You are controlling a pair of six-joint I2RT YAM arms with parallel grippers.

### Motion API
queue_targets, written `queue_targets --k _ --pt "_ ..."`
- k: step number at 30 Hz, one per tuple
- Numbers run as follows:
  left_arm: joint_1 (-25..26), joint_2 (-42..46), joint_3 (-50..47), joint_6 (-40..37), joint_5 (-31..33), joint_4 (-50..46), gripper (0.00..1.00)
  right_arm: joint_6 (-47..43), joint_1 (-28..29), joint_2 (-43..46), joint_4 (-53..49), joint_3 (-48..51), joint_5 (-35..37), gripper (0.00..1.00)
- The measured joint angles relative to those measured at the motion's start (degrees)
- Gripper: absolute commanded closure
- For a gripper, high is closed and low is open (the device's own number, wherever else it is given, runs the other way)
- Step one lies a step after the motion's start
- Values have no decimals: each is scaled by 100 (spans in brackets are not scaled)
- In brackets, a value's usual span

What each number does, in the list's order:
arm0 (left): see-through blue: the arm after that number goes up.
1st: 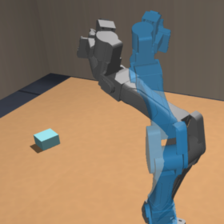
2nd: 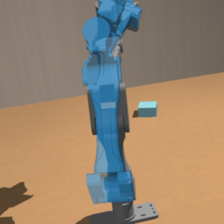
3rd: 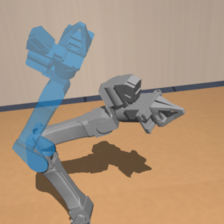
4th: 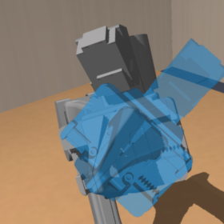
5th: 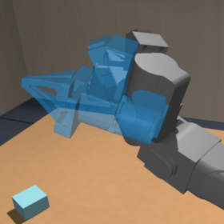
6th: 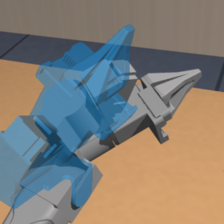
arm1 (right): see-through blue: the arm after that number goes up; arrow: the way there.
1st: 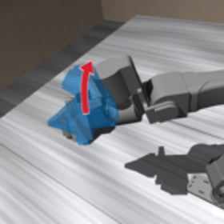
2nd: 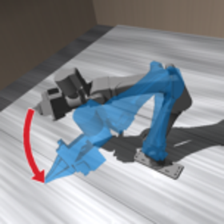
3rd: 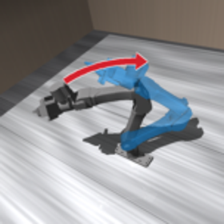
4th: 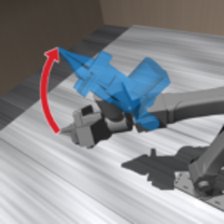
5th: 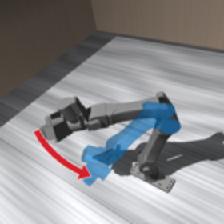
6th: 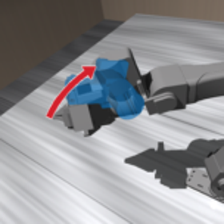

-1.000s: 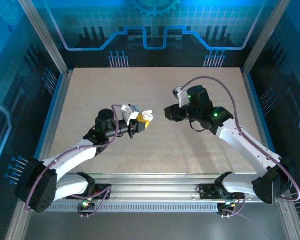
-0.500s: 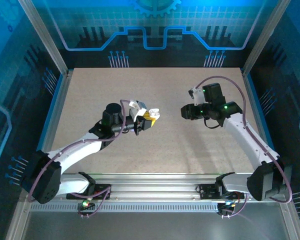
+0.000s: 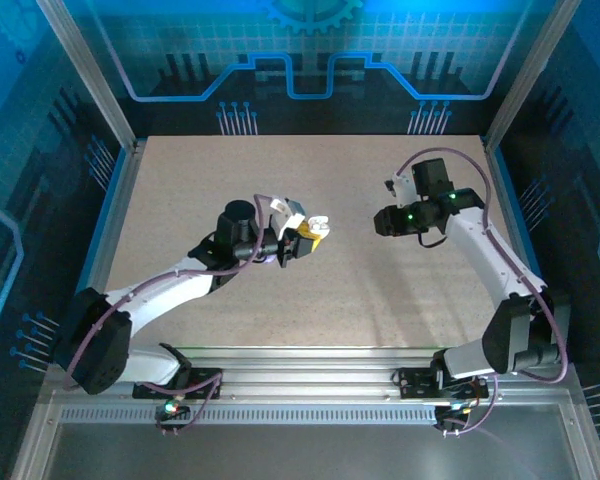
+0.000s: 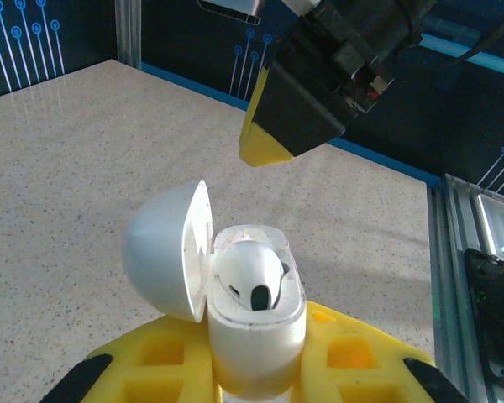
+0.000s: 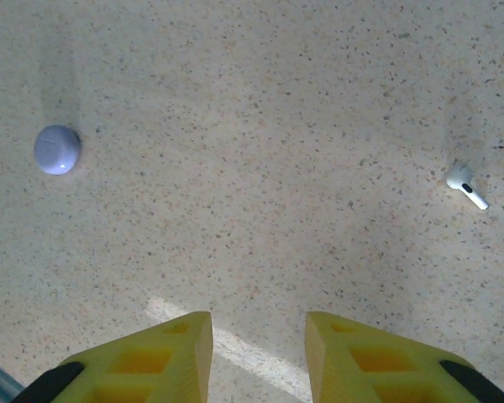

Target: Insert wireless bluetooth earbuds into charging case

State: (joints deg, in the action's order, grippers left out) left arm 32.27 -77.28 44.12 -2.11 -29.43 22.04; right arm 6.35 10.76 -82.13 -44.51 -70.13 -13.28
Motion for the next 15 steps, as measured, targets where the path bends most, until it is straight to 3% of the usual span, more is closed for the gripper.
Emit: queue_targets --k 15 --pt "114 -236 273 -4 66 -105 88 -385 -96 -1285 -341 -678 439 65"
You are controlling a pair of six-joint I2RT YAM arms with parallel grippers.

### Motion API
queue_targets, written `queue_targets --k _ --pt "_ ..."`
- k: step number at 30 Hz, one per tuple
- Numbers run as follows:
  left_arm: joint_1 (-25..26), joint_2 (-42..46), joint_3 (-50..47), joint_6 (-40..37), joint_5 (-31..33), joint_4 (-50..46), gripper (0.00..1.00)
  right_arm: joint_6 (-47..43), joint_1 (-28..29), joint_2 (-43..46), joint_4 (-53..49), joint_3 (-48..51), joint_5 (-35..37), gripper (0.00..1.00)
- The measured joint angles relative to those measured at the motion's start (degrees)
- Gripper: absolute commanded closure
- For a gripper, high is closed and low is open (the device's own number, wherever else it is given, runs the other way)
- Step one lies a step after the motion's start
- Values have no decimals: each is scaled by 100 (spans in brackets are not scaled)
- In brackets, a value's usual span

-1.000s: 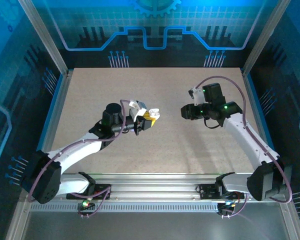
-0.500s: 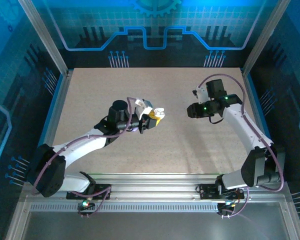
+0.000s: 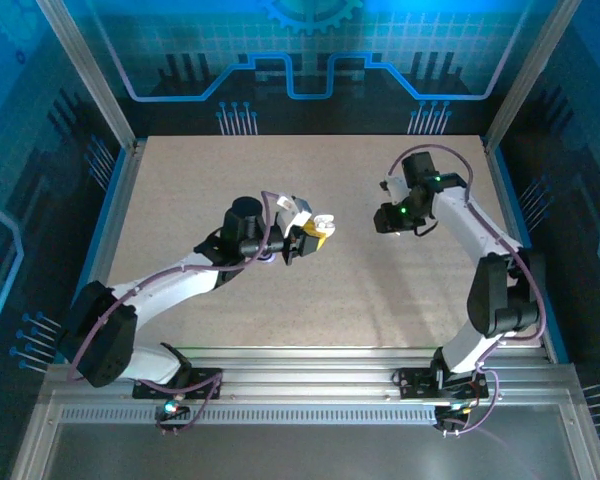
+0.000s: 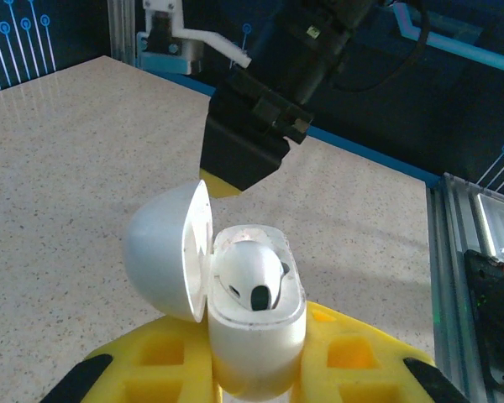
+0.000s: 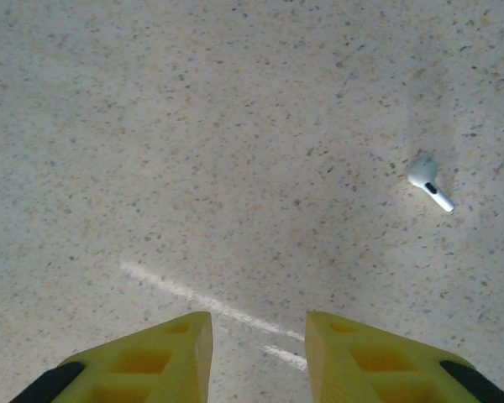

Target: Insert wireless bluetooth earbuds into charging case

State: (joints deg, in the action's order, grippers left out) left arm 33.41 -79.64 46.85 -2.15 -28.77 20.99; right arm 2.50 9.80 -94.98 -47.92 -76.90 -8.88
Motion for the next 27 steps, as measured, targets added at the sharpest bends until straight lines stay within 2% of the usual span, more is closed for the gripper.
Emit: queue_targets --k 27 --pt "142 -315 236 -98 197 -149 88 -1069 -26 -2048 -538 -1252 1436 59"
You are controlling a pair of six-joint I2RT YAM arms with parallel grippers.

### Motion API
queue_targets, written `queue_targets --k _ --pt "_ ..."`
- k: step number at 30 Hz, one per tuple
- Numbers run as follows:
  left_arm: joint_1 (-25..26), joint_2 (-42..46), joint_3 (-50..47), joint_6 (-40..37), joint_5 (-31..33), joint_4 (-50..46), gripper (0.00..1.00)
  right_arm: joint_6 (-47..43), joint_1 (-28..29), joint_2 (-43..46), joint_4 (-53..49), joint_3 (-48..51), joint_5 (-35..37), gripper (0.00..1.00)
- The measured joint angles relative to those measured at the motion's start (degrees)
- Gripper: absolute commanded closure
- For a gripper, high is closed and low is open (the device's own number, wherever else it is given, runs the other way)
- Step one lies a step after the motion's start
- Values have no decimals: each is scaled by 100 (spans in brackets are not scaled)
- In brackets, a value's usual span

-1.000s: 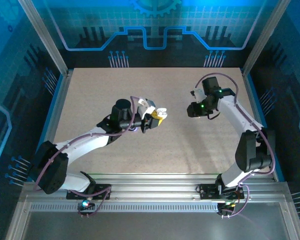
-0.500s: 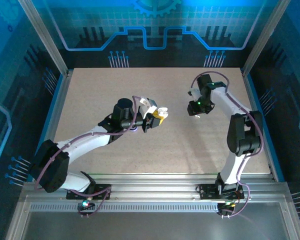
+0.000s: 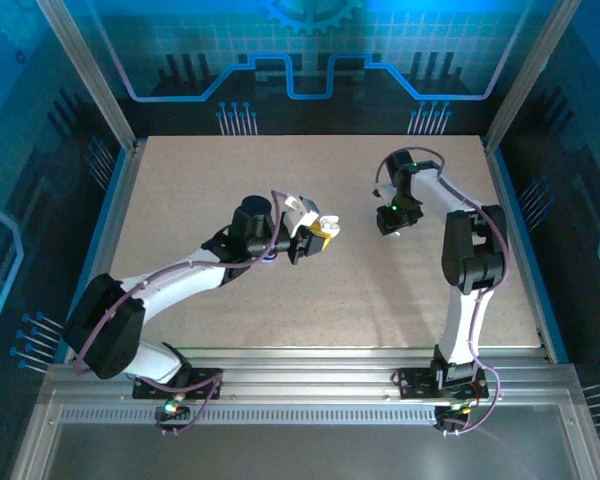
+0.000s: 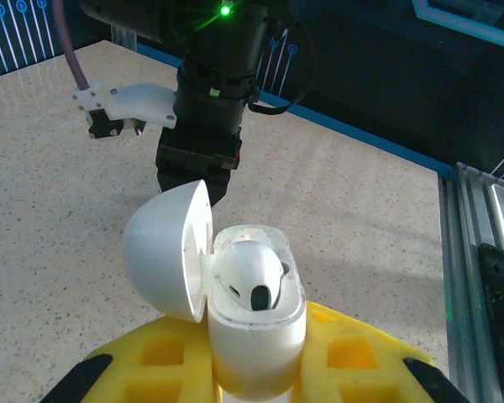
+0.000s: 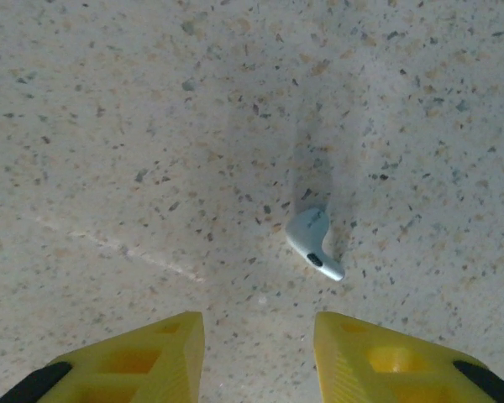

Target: Insert wireless bluetooth earbuds into charging case

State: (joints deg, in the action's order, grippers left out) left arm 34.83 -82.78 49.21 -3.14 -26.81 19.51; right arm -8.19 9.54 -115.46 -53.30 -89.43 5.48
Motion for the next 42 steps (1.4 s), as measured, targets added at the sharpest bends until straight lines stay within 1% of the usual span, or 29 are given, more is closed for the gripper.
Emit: queue_targets --k 7,12,23,30,42 --pt "46 -118 142 -2 2 -26 88 -278 -2 -361 -52 -245 205 58" --pt "72 -201 251 -2 4 -39 88 -396 -4 -455 -76 -400 205 58" --pt "142 -417 411 -2 63 -92 88 -586 -33 -800 -284 -669 278 61" --pt "157 -455 476 -2 70 -127 88 -632 -46 -841 -396 -859 293 66" --pt "216 -549 625 -2 109 -129 88 -688 -66 -1067 -476 -931 291 68"
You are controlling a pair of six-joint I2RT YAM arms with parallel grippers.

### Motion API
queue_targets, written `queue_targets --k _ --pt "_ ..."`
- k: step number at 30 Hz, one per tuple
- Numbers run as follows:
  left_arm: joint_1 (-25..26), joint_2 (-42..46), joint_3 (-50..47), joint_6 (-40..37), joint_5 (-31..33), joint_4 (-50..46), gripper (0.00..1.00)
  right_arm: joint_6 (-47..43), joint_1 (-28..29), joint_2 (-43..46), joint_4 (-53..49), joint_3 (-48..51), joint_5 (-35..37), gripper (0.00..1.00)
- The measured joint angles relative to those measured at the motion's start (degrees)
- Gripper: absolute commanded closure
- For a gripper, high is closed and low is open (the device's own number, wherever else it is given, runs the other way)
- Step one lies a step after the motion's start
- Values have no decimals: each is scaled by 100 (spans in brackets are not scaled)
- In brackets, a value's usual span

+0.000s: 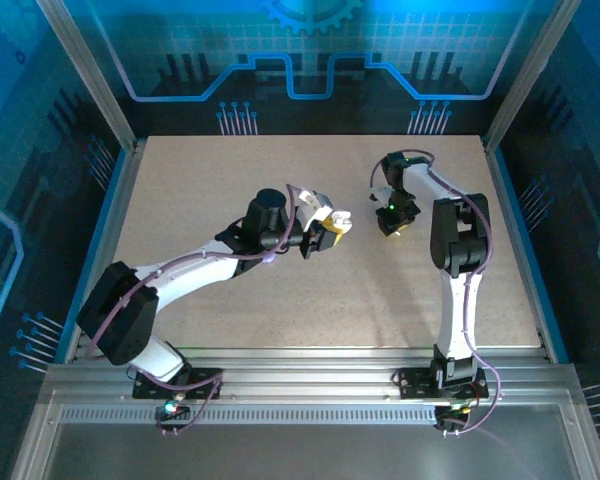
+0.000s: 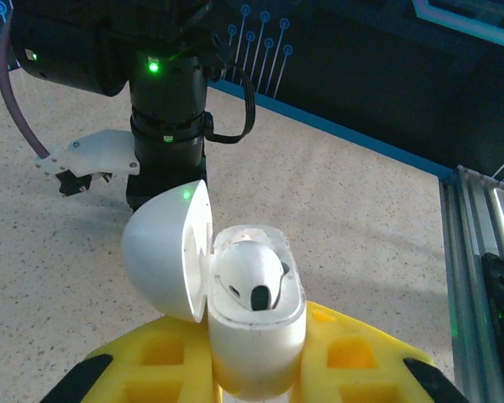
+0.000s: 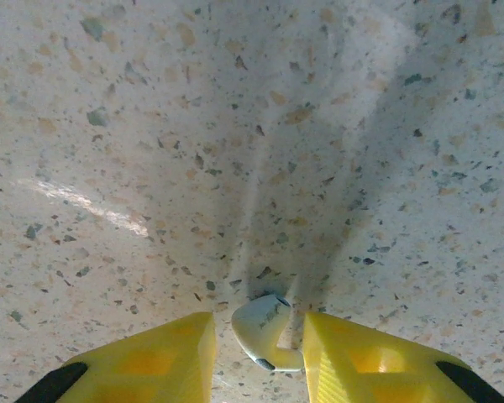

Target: Insert wireless bluetooth earbuds into charging case

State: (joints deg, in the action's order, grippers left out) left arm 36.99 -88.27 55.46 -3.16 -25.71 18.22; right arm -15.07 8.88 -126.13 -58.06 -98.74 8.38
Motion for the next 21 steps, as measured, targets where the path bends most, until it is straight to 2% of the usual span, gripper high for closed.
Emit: queue_targets --k 9,15,21 --pt "37 -96 76 0 0 -17 88 -24 -50 -87 -2 -44 -85 74" --pt "59 -216 197 0 0 -48 88 -44 -83 -111 4 -114 -133 73" --pt "92 -269 236 -2 0 -105 88 -48 -98 -168 -20 -184 -166 77"
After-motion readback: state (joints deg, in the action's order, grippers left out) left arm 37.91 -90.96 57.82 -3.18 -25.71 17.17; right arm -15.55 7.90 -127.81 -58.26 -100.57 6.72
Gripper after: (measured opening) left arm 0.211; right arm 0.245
